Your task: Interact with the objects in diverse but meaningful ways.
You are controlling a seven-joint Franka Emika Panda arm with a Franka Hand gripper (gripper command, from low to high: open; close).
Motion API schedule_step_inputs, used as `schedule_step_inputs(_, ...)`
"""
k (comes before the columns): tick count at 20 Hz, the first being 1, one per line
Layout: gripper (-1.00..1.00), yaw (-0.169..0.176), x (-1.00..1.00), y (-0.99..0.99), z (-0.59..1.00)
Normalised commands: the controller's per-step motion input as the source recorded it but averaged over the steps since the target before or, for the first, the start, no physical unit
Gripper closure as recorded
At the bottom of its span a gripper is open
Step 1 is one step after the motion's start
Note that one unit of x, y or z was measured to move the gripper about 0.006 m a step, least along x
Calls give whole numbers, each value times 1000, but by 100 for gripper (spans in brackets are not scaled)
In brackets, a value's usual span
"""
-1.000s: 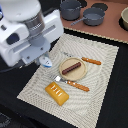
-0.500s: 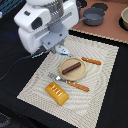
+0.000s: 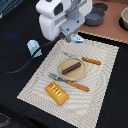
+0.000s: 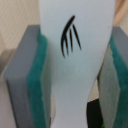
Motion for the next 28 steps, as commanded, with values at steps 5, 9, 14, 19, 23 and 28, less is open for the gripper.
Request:
schedule_step_inputs(5,100,0,777,604,82)
schedule_step_inputs(9,100,-1,801,461,-24)
schedule_step_inputs(14,100,-7,693,258,-141)
schedule_step_inputs(19,100,-1,607,331,-173)
schedule_step_inputs(23,100,0,410,336,-290)
schedule_step_inputs(28,100,0,285,355,-306)
